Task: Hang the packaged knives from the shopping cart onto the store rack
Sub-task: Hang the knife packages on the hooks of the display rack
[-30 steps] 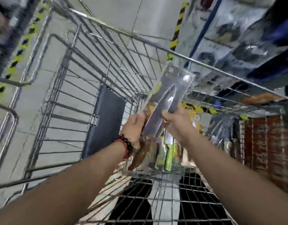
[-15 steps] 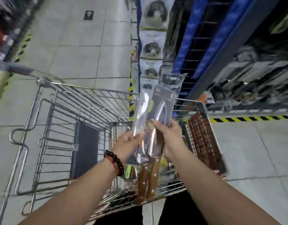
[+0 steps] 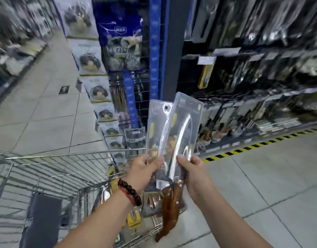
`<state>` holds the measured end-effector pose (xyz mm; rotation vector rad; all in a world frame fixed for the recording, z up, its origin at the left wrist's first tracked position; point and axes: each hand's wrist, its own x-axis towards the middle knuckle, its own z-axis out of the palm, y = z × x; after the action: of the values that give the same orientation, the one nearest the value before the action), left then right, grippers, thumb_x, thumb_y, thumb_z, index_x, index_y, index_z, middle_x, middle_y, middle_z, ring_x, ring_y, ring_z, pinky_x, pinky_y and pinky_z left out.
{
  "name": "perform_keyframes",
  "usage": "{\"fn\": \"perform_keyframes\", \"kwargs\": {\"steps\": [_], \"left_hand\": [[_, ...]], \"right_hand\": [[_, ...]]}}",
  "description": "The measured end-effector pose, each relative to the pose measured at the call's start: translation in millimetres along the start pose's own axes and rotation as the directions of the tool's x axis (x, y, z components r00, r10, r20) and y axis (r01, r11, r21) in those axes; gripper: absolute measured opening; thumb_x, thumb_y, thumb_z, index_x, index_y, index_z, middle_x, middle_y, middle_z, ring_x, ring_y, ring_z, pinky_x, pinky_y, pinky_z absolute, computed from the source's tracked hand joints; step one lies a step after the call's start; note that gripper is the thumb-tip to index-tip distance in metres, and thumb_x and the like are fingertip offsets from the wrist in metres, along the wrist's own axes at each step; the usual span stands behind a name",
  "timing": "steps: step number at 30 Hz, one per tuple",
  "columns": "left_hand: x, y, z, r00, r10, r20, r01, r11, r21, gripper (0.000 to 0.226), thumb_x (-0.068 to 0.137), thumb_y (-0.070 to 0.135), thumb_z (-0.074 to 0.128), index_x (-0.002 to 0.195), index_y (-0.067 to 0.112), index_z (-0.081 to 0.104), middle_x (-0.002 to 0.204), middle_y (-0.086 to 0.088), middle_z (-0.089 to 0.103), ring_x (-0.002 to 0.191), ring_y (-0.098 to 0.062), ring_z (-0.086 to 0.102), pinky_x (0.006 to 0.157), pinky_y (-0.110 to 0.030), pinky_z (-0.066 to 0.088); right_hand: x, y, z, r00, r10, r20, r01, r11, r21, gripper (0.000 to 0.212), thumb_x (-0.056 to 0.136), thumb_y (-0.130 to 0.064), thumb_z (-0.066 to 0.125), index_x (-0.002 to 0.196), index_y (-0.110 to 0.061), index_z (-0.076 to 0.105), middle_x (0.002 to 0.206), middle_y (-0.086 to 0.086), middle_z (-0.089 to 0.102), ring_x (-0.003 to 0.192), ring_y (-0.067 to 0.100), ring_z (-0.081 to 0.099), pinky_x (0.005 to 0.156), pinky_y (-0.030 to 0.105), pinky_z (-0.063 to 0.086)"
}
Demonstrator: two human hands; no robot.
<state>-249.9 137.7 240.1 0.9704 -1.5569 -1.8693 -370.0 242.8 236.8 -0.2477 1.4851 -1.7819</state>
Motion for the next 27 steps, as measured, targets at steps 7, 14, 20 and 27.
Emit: {"fn": "perform_keyframes", "kwargs": {"steps": [7,14,20,27], "left_hand": [[-18.0,37.9,128.7,0.992,0.065,0.111,-0.059,0.997,-0.056,0.019,0.079,0.038,0.064,0.095,0.026,0.064,0.099,0.015,0.067,0.097,-0.004,0.061,0.082,-0.014,0.047],[-23.0,55.5,195.9,0.986,0.111,0.124,-0.114,0.993,0.018,0.012,0.091,0.017,0.062,0.084,0.018,0.071,0.085,0.01,0.073,0.089,-0.01,0.065,0.082,-0.024,0.049],[5.5,66.2,204.8,0.98,0.156,0.12,-0.153,0.988,-0.034,0.025,0.093,0.017,0.06,0.117,0.015,0.06,0.107,0.0,0.068,0.103,-0.014,0.062,0.093,-0.031,0.047],[78.3,72.4,200.9,0.992,0.118,0.049,-0.11,0.984,-0.136,0.011,0.095,0.01,0.055,0.099,0.014,0.064,0.081,0.009,0.074,0.083,-0.009,0.069,0.07,-0.021,0.055]], "right_hand": [[-33.6,-99.8,-125.9,0.979,-0.17,-0.113,0.17,0.985,-0.006,0.012,0.093,-0.009,0.062,0.104,-0.008,0.064,0.095,0.014,0.073,0.085,0.029,0.07,0.08,0.047,0.058],[-51.8,-153.4,-199.7,0.941,-0.291,-0.172,0.279,0.956,-0.091,0.012,0.092,-0.011,0.065,0.099,-0.021,0.065,0.09,0.006,0.075,0.076,0.027,0.072,0.066,0.047,0.059],[-17.8,-174.2,-202.3,0.939,-0.299,-0.171,0.27,0.947,-0.172,0.013,0.091,-0.019,0.067,0.102,-0.025,0.066,0.097,0.005,0.075,0.088,0.031,0.072,0.075,0.053,0.059],[50.6,-201.3,-190.7,0.942,-0.306,-0.134,0.263,0.927,-0.266,0.012,0.091,-0.015,0.067,0.102,-0.021,0.066,0.096,0.006,0.075,0.091,0.03,0.071,0.083,0.052,0.058]]}}
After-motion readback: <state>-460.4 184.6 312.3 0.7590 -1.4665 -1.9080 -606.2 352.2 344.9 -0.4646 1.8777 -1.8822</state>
